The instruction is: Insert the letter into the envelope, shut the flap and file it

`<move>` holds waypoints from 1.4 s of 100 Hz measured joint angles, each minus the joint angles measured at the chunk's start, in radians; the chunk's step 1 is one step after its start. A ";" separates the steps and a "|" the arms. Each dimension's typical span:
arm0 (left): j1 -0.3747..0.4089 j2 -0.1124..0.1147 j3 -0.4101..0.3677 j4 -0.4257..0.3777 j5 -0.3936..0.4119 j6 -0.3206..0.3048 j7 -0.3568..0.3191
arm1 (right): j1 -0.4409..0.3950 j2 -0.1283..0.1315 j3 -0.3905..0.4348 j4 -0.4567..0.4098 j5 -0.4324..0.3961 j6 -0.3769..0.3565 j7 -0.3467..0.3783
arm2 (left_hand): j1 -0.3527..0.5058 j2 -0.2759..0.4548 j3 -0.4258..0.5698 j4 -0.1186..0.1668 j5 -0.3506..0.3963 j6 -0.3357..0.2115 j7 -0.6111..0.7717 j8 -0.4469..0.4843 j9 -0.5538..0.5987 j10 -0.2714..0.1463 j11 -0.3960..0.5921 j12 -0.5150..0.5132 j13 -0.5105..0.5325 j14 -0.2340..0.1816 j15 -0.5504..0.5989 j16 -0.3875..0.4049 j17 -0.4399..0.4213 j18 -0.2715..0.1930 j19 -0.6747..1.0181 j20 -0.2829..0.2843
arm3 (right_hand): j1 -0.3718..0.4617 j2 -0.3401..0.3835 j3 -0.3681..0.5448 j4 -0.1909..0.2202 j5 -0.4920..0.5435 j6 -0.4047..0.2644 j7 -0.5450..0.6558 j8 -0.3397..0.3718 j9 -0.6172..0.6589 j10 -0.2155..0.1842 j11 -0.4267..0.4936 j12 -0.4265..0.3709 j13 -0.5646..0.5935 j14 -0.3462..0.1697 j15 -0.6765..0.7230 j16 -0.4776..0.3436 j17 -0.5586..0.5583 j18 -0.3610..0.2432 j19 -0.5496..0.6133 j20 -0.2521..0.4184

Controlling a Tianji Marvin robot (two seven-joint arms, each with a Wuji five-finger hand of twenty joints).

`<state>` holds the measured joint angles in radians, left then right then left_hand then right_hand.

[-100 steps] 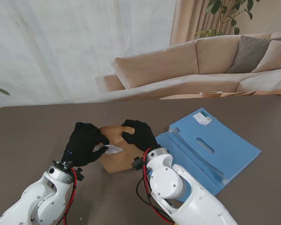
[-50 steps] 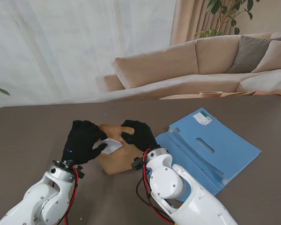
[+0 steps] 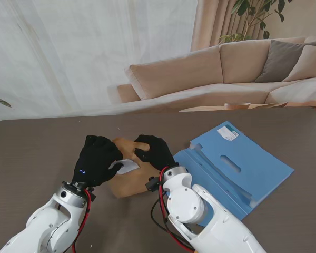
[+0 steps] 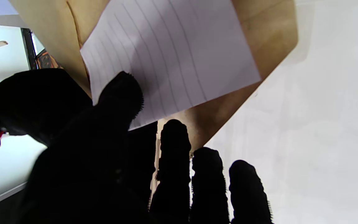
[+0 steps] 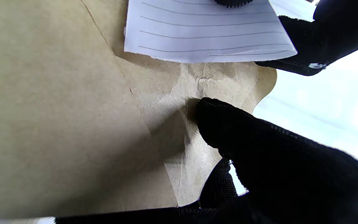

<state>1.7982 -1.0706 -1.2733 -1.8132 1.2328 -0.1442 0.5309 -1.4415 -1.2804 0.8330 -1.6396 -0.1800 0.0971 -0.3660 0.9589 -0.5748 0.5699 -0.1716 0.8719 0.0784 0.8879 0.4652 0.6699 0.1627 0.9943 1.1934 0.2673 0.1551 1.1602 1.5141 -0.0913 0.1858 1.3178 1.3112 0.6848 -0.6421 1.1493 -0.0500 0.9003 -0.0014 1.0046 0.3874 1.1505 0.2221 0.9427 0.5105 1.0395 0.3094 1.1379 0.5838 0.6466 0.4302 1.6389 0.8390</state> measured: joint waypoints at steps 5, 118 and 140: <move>0.000 0.001 0.003 -0.002 0.017 0.014 0.000 | 0.000 0.000 0.000 0.000 0.000 -0.001 -0.001 | 0.000 0.000 0.002 0.000 -0.001 0.004 0.012 0.001 0.000 0.000 0.000 0.000 -0.011 0.000 -0.001 0.000 0.000 0.000 0.000 -0.001 | 0.000 0.000 0.000 0.000 0.000 0.000 0.000 0.000 0.000 0.000 0.000 0.000 0.000 0.000 0.000 0.000 0.000 0.000 0.000 0.000; 0.012 0.018 0.013 -0.025 0.118 0.066 -0.013 | 0.004 -0.007 -0.003 0.008 0.006 -0.011 -0.008 | -0.091 -0.023 0.042 0.000 -0.145 0.014 -0.055 0.072 -0.121 -0.014 -0.103 -0.171 -0.088 -0.022 -0.045 -0.050 -0.001 0.000 -0.045 -0.078 | 0.000 0.000 0.001 0.000 0.000 0.001 0.000 0.000 0.000 0.000 0.000 0.003 0.002 0.000 0.000 0.000 0.003 0.000 0.000 0.000; 0.027 0.018 -0.025 -0.027 0.109 0.025 0.008 | 0.001 -0.006 0.005 0.005 0.007 -0.003 -0.007 | -0.152 -0.023 0.127 0.012 -0.172 0.016 -0.243 0.070 -0.153 -0.024 -0.209 -0.273 -0.127 -0.025 -0.072 -0.149 -0.001 -0.001 -0.101 -0.103 | 0.000 0.000 0.001 0.000 0.000 0.001 0.000 0.000 0.000 0.000 0.000 0.004 0.002 0.000 0.000 0.000 0.003 0.000 0.000 0.000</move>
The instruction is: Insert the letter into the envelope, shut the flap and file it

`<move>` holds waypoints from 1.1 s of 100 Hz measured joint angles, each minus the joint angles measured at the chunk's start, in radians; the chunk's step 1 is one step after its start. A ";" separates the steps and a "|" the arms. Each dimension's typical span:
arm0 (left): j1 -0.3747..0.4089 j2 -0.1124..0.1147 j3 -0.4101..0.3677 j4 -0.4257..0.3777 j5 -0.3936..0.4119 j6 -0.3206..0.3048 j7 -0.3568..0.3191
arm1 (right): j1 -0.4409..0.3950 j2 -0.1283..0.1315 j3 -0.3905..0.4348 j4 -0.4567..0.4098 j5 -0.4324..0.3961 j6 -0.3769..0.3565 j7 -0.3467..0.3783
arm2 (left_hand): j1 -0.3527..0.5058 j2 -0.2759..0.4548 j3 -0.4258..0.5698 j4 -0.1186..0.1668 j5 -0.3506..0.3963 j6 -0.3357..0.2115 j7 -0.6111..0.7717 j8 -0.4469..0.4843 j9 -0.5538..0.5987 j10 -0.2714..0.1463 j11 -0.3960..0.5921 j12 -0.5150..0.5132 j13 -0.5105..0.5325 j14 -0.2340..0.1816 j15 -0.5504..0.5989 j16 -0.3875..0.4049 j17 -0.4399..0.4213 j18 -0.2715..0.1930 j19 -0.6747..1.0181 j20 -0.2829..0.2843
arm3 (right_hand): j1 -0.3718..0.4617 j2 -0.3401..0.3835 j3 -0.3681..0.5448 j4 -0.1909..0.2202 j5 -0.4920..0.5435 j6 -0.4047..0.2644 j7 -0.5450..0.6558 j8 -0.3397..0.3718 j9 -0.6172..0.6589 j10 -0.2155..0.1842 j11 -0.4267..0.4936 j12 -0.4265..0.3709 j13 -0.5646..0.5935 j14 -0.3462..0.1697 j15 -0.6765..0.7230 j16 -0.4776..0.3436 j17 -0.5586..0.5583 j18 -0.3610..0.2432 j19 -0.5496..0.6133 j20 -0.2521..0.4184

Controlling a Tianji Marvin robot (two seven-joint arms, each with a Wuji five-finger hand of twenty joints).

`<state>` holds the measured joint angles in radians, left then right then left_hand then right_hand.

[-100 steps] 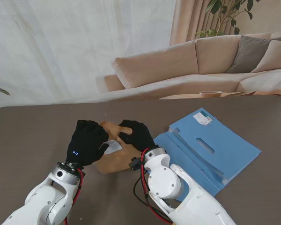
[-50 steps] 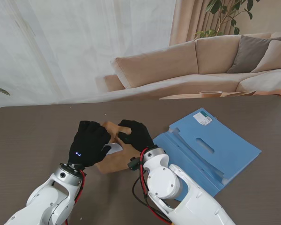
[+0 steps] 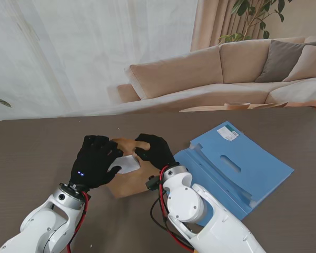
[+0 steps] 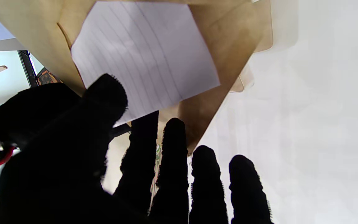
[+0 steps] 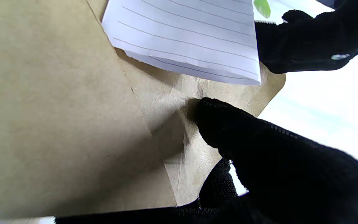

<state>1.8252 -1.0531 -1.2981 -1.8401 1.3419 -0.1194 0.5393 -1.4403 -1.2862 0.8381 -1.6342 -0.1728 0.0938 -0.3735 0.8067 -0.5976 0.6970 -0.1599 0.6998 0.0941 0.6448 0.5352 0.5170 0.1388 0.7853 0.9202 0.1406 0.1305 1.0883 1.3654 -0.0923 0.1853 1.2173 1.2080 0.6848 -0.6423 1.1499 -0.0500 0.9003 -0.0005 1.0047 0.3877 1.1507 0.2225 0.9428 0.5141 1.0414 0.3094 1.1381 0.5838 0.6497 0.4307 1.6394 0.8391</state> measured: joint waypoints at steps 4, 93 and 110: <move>0.003 0.000 -0.006 -0.001 -0.005 -0.006 0.003 | 0.000 0.000 0.000 -0.001 0.000 0.001 0.000 | 0.000 0.000 0.003 0.000 0.015 0.000 0.003 0.000 0.000 -0.003 0.000 -0.001 0.000 -0.003 0.000 -0.006 0.000 0.000 0.000 0.000 | 0.000 0.000 0.000 0.000 0.000 0.000 0.000 0.000 0.000 0.000 0.000 0.000 0.000 0.000 0.000 0.000 0.000 0.000 0.000 0.000; -0.005 -0.005 0.036 -0.004 -0.045 0.027 -0.011 | 0.002 -0.001 -0.009 -0.001 0.023 -0.006 0.002 | 0.152 0.004 -0.062 0.000 0.174 0.083 0.255 -0.012 0.104 0.026 -0.004 0.195 0.016 0.017 0.016 -0.003 0.000 0.000 0.017 -0.009 | 0.000 0.000 0.001 0.000 0.000 0.000 0.000 0.011 0.000 0.000 0.000 0.000 0.001 0.000 0.000 0.000 0.007 0.000 0.000 0.000; -0.013 -0.004 0.051 -0.005 -0.036 0.040 -0.026 | 0.002 -0.001 -0.010 0.000 0.027 -0.013 0.002 | 0.152 0.004 -0.062 0.000 0.173 0.083 0.256 -0.022 0.113 0.035 -0.004 0.195 0.016 0.017 0.016 -0.001 0.000 0.000 0.018 -0.009 | 0.000 -0.001 0.008 0.000 0.000 0.001 0.000 0.024 0.010 0.002 0.004 0.001 0.003 0.000 0.000 0.000 0.007 0.000 0.000 0.000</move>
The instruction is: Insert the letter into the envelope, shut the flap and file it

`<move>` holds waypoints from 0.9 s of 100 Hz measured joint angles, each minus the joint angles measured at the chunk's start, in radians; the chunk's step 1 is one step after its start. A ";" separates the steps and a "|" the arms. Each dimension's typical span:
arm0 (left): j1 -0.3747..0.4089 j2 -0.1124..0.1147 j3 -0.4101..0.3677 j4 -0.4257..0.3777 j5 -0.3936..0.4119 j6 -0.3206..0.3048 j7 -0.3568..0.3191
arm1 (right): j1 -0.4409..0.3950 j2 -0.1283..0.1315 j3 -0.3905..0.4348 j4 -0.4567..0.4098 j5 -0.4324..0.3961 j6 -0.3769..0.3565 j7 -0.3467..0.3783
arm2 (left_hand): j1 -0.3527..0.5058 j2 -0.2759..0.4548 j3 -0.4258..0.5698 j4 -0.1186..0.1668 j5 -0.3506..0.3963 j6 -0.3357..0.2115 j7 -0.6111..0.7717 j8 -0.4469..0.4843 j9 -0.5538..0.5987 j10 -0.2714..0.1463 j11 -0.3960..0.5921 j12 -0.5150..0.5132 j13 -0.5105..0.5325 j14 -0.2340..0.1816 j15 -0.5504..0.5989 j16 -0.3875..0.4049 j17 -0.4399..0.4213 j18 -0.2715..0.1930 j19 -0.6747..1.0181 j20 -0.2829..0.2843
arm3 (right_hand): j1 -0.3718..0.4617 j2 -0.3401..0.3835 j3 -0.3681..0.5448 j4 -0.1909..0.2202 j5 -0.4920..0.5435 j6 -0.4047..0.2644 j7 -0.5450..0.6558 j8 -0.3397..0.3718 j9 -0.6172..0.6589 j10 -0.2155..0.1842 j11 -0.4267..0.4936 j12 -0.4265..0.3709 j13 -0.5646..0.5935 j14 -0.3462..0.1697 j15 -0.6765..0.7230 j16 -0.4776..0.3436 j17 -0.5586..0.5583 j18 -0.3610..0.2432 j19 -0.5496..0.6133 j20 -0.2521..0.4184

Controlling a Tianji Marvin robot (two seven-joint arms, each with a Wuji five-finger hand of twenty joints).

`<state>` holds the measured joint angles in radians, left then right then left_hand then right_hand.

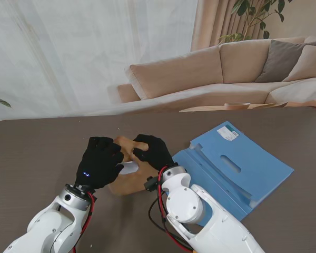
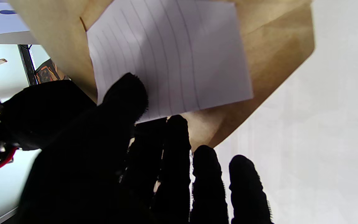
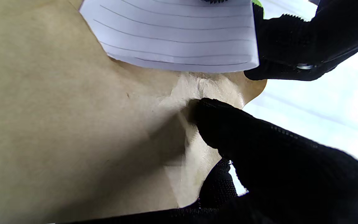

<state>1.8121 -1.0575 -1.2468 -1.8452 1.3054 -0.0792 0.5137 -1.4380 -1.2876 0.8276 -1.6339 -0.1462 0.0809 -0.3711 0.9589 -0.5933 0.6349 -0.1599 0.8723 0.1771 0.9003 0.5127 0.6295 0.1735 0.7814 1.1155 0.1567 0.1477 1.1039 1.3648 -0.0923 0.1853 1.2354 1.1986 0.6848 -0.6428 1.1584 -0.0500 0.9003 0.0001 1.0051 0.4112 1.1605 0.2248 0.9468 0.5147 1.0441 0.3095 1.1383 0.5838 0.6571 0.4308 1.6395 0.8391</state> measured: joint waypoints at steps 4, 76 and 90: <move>-0.001 0.000 0.001 0.000 0.004 0.003 0.000 | 0.000 0.000 0.000 0.000 -0.001 0.000 0.000 | 0.000 0.000 0.000 0.000 0.000 -0.001 0.000 0.000 -0.001 0.000 0.000 0.000 0.000 -0.001 0.000 0.000 0.000 0.000 0.000 0.000 | 0.000 0.000 0.001 0.000 0.000 0.000 0.000 0.001 0.000 0.001 0.000 0.000 0.000 0.000 0.000 0.000 0.000 0.000 0.000 0.000; 0.053 -0.003 -0.096 -0.019 -0.027 -0.080 0.005 | -0.002 0.000 0.005 0.001 -0.006 0.005 -0.001 | 0.015 0.050 0.055 0.000 0.021 -0.060 -0.137 -0.074 -0.068 -0.023 -0.128 -0.089 -0.041 -0.015 -0.060 -0.091 0.000 0.000 -0.043 -0.004 | 0.000 -0.002 0.002 0.000 0.000 0.000 0.000 0.004 0.000 0.001 0.000 0.000 0.008 0.001 0.000 0.000 0.001 0.000 0.002 0.000; 0.044 -0.002 -0.077 -0.015 -0.023 -0.059 0.007 | 0.000 0.000 0.003 0.003 -0.007 0.004 -0.001 | 0.015 0.050 0.074 0.000 0.015 -0.034 -0.102 0.004 -0.059 -0.023 -0.129 -0.051 -0.041 -0.015 -0.051 -0.092 0.000 0.000 -0.043 -0.004 | 0.000 -0.002 0.002 0.000 0.000 0.000 0.000 0.004 0.000 0.001 0.000 0.000 0.008 0.001 0.000 0.000 0.001 0.000 0.002 0.000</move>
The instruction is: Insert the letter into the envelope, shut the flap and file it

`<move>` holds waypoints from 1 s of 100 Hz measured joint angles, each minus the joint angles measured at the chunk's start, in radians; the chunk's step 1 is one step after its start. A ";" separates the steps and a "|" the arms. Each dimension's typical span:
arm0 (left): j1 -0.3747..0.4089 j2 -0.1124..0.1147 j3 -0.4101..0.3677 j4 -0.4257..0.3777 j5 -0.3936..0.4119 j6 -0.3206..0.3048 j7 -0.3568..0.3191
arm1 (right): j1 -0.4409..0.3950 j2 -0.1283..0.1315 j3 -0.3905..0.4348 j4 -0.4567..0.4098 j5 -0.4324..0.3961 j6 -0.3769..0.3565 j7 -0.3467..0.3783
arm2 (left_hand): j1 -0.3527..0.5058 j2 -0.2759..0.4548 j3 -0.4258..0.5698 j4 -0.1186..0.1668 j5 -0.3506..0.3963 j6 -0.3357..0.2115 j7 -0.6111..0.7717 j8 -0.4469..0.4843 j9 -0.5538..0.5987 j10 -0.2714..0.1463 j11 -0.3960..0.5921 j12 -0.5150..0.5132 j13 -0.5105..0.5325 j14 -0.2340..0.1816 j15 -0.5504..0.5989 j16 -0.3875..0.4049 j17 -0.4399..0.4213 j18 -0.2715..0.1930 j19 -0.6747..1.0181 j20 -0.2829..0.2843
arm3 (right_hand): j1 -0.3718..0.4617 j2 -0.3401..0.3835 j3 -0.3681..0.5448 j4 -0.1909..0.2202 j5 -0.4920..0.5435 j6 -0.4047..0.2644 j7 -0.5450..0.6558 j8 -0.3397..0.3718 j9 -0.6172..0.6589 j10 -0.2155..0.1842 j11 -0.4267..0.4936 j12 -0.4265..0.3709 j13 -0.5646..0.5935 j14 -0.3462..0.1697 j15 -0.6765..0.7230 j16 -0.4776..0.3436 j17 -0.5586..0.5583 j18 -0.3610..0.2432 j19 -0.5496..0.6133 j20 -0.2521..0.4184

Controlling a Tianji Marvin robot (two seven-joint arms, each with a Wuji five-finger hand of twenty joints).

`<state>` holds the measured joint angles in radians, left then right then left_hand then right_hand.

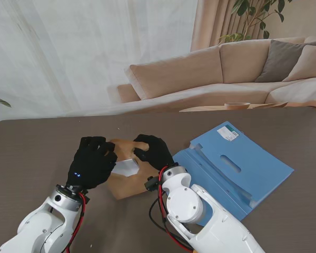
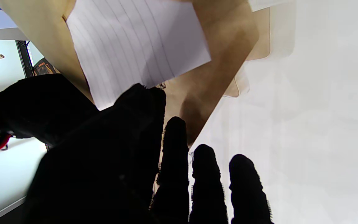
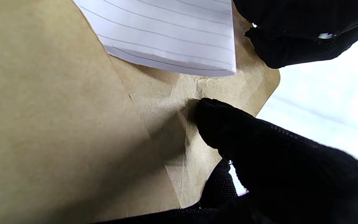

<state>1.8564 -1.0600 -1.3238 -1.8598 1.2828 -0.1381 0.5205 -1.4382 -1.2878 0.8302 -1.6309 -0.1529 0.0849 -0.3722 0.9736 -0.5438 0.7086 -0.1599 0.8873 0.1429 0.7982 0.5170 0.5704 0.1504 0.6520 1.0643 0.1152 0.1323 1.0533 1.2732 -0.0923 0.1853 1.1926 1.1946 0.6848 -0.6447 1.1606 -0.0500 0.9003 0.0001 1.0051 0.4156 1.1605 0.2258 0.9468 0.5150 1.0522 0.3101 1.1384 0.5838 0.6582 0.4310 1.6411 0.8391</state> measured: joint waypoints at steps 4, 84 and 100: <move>-0.003 0.000 0.004 0.001 0.000 0.005 -0.003 | 0.000 0.000 -0.001 0.000 0.000 0.000 0.000 | 0.000 0.000 0.003 0.000 -0.007 0.002 0.005 0.013 0.000 0.000 0.000 0.000 0.000 0.000 0.000 0.000 0.000 0.000 0.000 0.000 | 0.000 0.000 0.000 0.000 0.000 0.000 0.000 0.000 0.000 0.000 0.000 0.000 0.000 0.000 0.000 0.000 0.000 0.000 0.000 0.000; -0.013 0.000 0.022 0.006 0.028 0.014 -0.022 | -0.002 -0.003 0.005 -0.011 0.005 -0.003 -0.007 | -0.001 0.000 -0.022 0.000 -0.029 -0.016 -0.100 -0.082 -0.021 0.000 -0.011 -0.056 0.000 0.001 0.002 0.000 0.000 0.000 0.000 0.001 | 0.000 -0.003 0.001 0.000 0.000 0.000 0.000 0.009 0.000 0.000 0.000 0.000 0.000 0.000 0.000 0.000 0.000 0.000 0.000 0.000; -0.011 0.003 0.015 0.010 0.028 0.013 -0.007 | -0.003 -0.003 0.007 -0.012 0.007 -0.003 -0.007 | -0.001 0.000 -0.034 0.000 -0.033 -0.085 -0.069 -0.046 -0.021 0.000 0.015 -0.065 0.000 0.001 0.002 0.000 0.000 0.000 -0.008 0.001 | 0.000 -0.003 0.001 0.000 0.000 0.000 0.000 0.009 0.000 0.000 0.000 0.000 0.000 0.000 0.000 0.000 0.000 0.000 0.000 0.000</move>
<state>1.8453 -1.0567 -1.3088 -1.8494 1.3106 -0.1254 0.5130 -1.4415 -1.2908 0.8371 -1.6427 -0.1463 0.0821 -0.3788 0.9727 -0.5438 0.6746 -0.1599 0.8543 0.0582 0.7289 0.4706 0.5490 0.1506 0.6670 0.9989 0.1152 0.1331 1.0550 1.2731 -0.0923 0.1853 1.1844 1.1951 0.6848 -0.6474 1.1619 -0.0500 0.9003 0.0002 1.0051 0.4250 1.1605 0.2261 0.9468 0.5151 1.0523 0.3104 1.1385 0.5838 0.6582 0.4314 1.6411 0.8391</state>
